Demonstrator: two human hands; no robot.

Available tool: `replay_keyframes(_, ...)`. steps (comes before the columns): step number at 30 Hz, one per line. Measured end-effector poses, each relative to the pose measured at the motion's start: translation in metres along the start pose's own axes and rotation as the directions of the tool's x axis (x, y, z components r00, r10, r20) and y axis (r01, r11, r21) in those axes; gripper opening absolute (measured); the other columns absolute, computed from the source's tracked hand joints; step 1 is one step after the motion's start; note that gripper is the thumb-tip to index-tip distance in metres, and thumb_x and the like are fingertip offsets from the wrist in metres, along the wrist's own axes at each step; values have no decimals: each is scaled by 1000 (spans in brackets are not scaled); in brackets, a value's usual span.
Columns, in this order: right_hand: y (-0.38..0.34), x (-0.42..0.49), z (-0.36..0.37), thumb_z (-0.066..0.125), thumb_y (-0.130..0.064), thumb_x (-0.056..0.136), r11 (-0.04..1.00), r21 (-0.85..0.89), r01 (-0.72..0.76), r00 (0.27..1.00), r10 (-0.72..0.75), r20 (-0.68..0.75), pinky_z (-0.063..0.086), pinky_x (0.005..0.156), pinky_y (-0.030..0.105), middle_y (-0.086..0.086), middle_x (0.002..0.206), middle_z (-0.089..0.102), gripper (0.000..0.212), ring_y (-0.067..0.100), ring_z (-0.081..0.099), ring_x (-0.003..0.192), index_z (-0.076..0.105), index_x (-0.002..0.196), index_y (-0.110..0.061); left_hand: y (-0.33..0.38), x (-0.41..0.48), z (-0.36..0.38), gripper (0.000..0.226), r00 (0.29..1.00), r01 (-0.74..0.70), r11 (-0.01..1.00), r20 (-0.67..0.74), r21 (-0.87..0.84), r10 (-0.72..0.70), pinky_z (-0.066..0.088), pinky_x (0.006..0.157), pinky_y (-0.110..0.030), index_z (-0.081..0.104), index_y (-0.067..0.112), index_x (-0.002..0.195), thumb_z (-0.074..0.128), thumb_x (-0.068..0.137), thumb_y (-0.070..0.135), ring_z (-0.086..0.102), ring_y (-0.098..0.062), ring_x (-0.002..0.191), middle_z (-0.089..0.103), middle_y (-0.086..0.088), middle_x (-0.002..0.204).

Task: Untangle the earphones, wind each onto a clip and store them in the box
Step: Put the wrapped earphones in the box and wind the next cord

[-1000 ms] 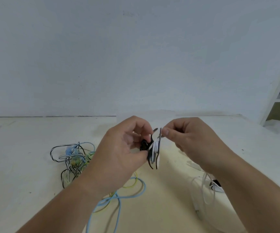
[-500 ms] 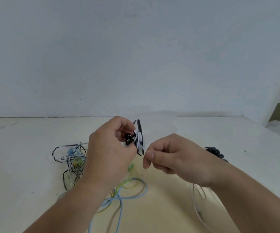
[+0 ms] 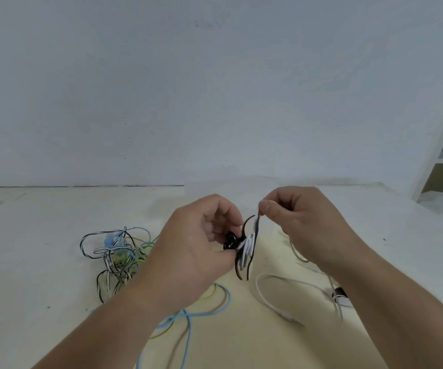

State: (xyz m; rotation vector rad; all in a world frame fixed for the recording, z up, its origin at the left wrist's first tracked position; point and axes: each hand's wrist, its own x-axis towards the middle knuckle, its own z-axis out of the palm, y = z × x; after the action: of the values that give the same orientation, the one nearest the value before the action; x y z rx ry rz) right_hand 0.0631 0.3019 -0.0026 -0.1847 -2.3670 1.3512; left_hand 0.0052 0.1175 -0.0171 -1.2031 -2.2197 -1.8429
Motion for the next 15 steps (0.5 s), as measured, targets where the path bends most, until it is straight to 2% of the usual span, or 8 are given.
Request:
replay_keyframes(2, 3, 0, 3, 59, -27, 98, 995, -102, -6, 995, 17, 100, 25, 40, 22, -1, 52, 37, 31, 19, 31, 46, 68, 69, -25, 3, 1, 0, 41, 999, 8, 994, -39, -105, -12, 56, 73, -26, 66, 23, 80, 72, 58, -12, 66, -14, 73, 68, 4, 75)
replay_keyframes(4, 3, -1, 9, 54, -29, 101, 984, -177, 22, 963, 26, 269, 27, 44, 24, -2, 54, 40, 40, 18, 33, 52, 66, 63, -33, 4, 2, -1, 36, 993, 10, 980, -114, -199, -34, 54, 67, -23, 65, 19, 78, 70, 55, -8, 66, -13, 71, 67, 4, 74)
replay_keyframes(5, 3, -3, 11, 51, -28, 102, 986, -164, 33, 935, 28, 354, 27, 46, 24, -5, 54, 39, 40, 18, 33, 54, 68, 66, -33, 3, 3, -2, 36, 986, 6, 974, -159, -229, -43, 53, 66, -21, 64, 15, 81, 70, 55, -8, 66, -13, 70, 67, 4, 74)
replay_keyframes(7, 1, -7, 15, 47, -27, 105, 995, -92, 34, 873, 15, 487, 26, 48, 26, -3, 56, 38, 34, 19, 30, 55, 73, 83, -21, 1, 5, -5, 37, 966, 0, 969, -250, -248, -64, 52, 65, -18, 62, 10, 84, 71, 60, -16, 67, -12, 69, 66, 1, 77)
replay_keyframes(9, -1, -10, 14, 47, -27, 105, 999, -28, 39, 825, -17, 564, 25, 48, 28, 1, 59, 36, 31, 19, 28, 55, 72, 93, -12, 0, 6, -7, 40, 945, 12, 976, -315, -216, -81, 52, 65, -18, 63, 10, 85, 68, 67, -25, 69, -14, 71, 67, -2, 79)
replay_keyframes(12, -6, -12, 11, 53, -28, 103, 998, 36, 51, 777, -63, 626, 20, 49, 34, 7, 63, 34, 28, 28, 25, 58, 73, 92, -11, -3, 5, -9, 41, 928, 24, 992, -367, -124, -69, 54, 66, -20, 65, 15, 83, 67, 69, -23, 70, -15, 72, 70, -1, 78)
replay_keyframes(15, -9, -13, 9, 57, -28, 99, 994, 79, 79, 768, -111, 631, 20, 53, 39, 8, 62, 33, 27, 30, 25, 61, 73, 90, -9, -4, 3, -8, 37, 937, 3, 995, -349, 95, 30, 56, 72, -21, 68, 23, 79, 73, 68, -12, 70, -11, 73, 72, 7, 78)
